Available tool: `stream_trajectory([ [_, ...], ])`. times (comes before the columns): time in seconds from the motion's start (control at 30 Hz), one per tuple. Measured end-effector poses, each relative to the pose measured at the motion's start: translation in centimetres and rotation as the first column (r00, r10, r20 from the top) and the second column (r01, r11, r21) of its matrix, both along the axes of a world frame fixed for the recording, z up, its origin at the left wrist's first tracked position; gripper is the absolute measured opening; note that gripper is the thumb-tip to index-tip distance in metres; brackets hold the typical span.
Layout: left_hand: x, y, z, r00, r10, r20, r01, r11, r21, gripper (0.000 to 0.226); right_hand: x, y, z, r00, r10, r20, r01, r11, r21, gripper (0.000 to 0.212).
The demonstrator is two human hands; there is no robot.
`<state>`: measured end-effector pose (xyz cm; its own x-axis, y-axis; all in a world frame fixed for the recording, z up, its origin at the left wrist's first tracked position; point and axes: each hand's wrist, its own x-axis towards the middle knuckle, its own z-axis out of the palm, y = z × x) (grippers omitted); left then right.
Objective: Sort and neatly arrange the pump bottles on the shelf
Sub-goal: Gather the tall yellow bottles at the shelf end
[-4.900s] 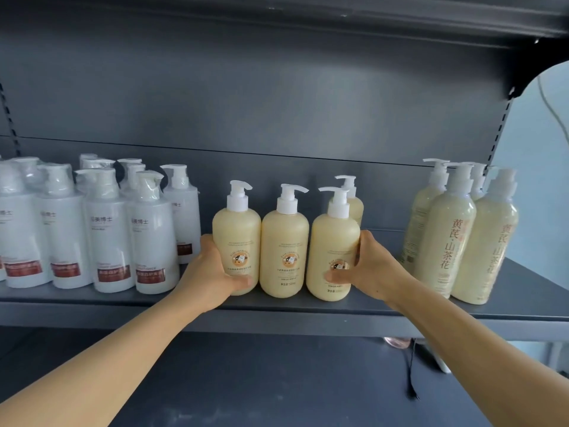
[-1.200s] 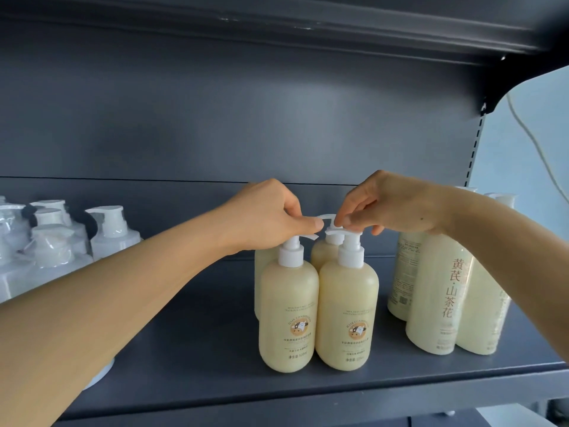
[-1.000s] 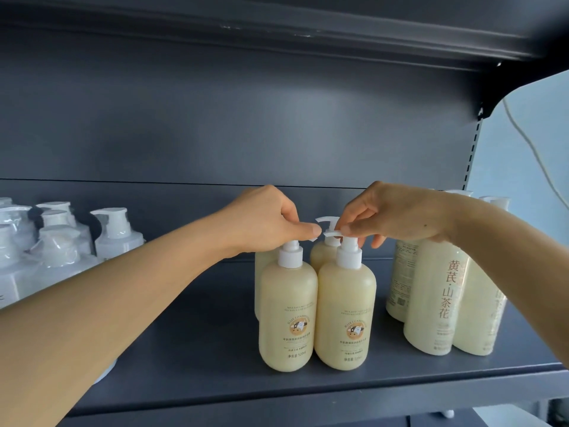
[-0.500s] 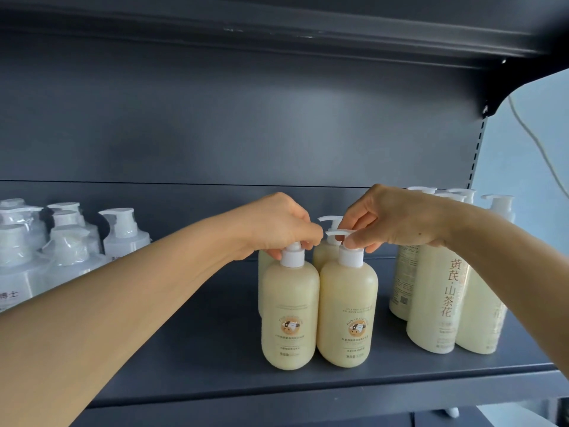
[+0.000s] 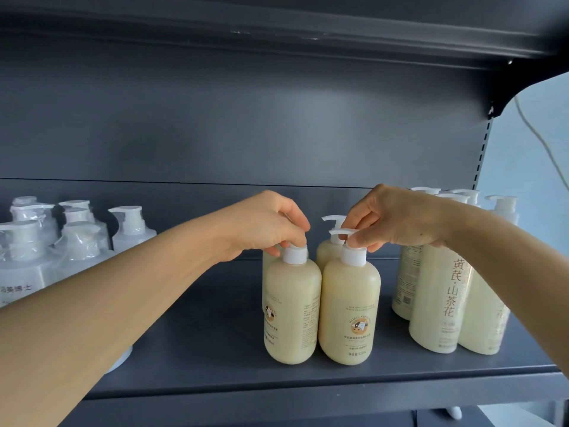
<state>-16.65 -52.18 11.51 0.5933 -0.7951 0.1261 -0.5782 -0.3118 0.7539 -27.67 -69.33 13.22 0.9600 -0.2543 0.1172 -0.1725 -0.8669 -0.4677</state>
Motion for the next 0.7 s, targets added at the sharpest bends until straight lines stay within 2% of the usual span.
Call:
stream_trajectory([
  [0.13, 0.1, -0.2, -0.4, 0.998, 0.047, 0.043, -0.045, 0.998, -0.047, 0.016, 0.0, -0.2, -0.1, 1.000, -0.001, -0.014, 0.001, 1.000, -0.012, 0.010],
  [0.23, -0.1, -0.4, -0.8, 0.983, 0.094, 0.157, -0.083, 0.993, -0.079, 0.015, 0.0, -0.5, 0.0, 1.000, 0.012, -0.015, -0.012, 1.000, 0.010, 0.012],
  [0.3, -0.2, -0.5, -0.8, 0.967, 0.121, 0.223, -0.104, 0.991, -0.087, 0.014, 0.2, -0.8, 0.3, 0.999, 0.000, 0.050, -0.003, 0.998, 0.070, 0.014],
  [0.5, 0.3, 0.1, -0.1, 0.960, 0.144, 0.242, -0.132, 0.989, -0.065, 0.017, 1.5, -1.0, 1.4, 0.973, -0.080, 0.219, 0.060, 0.993, 0.099, 0.011],
  [0.7, 1.6, 1.6, 0.0, 0.945, 0.197, 0.262, -0.195, 0.980, -0.033, 0.017, 3.6, 0.4, 1.6, 0.985, -0.031, 0.170, 0.027, 0.999, 0.029, 0.014],
])
